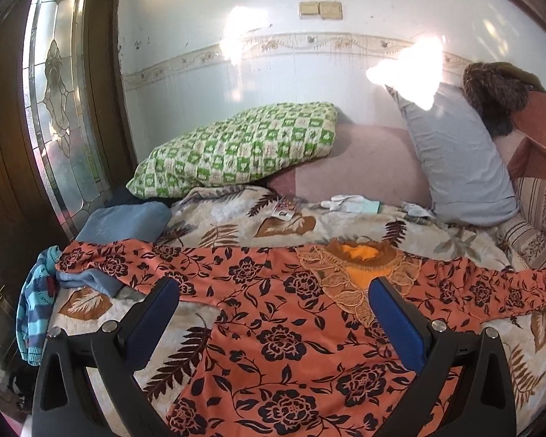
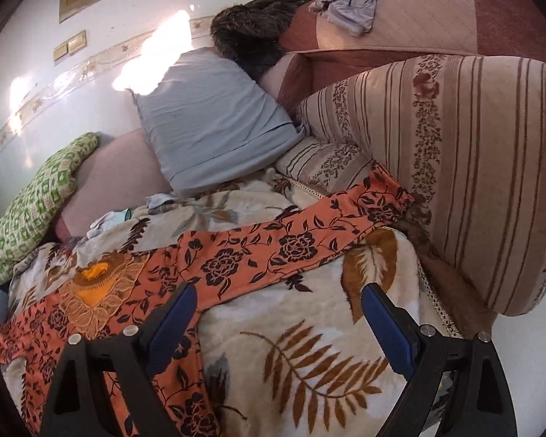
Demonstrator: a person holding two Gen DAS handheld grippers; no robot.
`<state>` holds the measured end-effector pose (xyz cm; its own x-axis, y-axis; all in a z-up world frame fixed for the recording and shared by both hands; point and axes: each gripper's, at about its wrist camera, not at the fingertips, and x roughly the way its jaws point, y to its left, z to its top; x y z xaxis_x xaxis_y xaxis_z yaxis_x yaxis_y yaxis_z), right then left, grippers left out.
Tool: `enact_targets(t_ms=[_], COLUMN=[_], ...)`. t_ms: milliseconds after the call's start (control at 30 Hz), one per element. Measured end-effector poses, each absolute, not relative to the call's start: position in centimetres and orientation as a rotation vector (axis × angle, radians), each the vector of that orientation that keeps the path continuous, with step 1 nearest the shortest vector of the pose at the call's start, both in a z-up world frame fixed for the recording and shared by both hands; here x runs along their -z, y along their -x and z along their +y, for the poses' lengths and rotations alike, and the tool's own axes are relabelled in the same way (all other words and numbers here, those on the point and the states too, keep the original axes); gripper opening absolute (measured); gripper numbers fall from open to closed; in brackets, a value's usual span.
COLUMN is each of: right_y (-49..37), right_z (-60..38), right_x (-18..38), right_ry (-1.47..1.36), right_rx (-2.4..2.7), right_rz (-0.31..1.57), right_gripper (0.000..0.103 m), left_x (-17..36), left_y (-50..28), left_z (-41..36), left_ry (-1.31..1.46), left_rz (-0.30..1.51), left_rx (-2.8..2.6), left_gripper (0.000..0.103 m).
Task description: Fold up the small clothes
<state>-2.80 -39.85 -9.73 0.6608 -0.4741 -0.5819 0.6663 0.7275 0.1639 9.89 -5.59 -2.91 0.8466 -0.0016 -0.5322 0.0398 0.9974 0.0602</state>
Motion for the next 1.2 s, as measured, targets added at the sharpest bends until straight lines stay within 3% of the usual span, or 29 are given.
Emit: enact_targets(t_ms=[400, 633, 933, 1200], right_y=[1.2, 2.1, 0.1, -0.4], right_z=[-24.1, -19.7, -26.9, -44.1], right_x=[5.8, 3.8, 5.2, 13.2], right_ry=[-0.195, -0.134, -0.173, -0.389], right_rx=[0.248, 0.244, 0.363, 0.419], right_rz=[0.545, 0.524, 0.537, 0.598], right_gripper=[0.093, 0.093, 0.093, 0.093], left_x=[1.7, 0.5, 3.3, 10.0], left_y=[-3.7, -3.4, -8.7, -17.9], left_z=[-0.7, 1.4, -1.3, -4.1], left_ry=[-0.080, -0.017, -0.037, -0.017], left_rz=[0.549, 0.510, 0.541, 0.654], left_rx=[-0.072, -0.080, -0.045, 0.022], left_gripper=[0.103, 0.103, 0.103, 0.103])
